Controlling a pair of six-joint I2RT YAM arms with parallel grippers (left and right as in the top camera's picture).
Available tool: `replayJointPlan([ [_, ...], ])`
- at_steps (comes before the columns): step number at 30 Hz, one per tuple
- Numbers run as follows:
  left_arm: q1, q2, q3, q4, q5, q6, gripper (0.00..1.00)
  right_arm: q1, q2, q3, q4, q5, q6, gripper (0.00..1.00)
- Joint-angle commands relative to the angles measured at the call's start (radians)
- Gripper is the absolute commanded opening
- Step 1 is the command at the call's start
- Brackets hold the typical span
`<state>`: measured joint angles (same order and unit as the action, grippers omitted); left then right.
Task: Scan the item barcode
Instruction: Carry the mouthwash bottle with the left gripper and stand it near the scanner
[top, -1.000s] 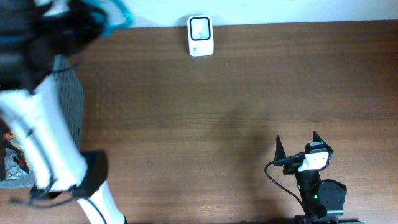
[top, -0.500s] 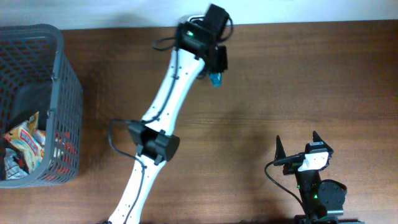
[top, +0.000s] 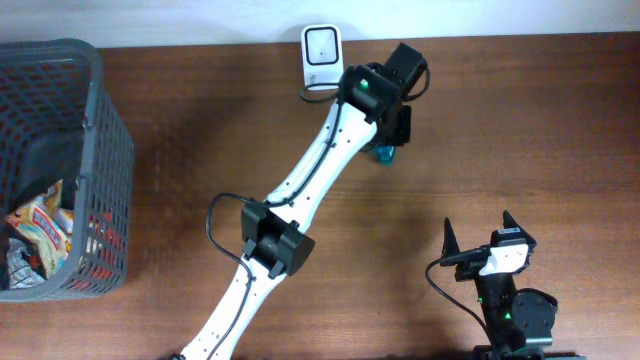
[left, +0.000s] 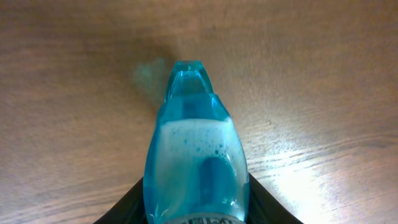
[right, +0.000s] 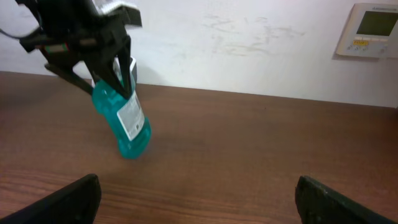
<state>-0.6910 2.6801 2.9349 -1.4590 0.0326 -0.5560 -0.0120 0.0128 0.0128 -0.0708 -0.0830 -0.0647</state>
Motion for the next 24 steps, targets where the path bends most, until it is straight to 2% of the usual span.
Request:
replayJointPlan([
  [1, -0.013, -0.011, -0.015, 0.039, -0.011, -0.031, 0.50, 0.005, -0.006, -0.007, -0.003, 0.005, -0.006, 0.98],
  [3, -0.014, -0.011, -0.015, 0.058, -0.011, -0.031, 0.57, 0.005, -0.006, -0.007, -0.003, 0.005, -0.006, 0.98],
  [10, -0.014, -0.011, -0.015, 0.092, -0.014, -0.030, 0.61, 0.005, -0.006, -0.007, -0.003, 0.005, -0.006, 0.98],
  [13, -0.013, -0.016, -0.011, 0.144, 0.062, -0.007, 0.64, 0.005, -0.006, -0.007, -0.003, 0.005, -0.006, 0.98],
  [17, -0.002, -0.034, 0.033, 0.149, 0.069, -0.003, 0.67, 0.005, -0.006, -0.007, -0.003, 0.005, -0.006, 0.98],
  [24, 0.063, -0.181, 0.152, 0.136, 0.068, 0.038, 0.70, 0.005, -0.006, -0.007, -0.003, 0.005, -0.006, 0.98],
])
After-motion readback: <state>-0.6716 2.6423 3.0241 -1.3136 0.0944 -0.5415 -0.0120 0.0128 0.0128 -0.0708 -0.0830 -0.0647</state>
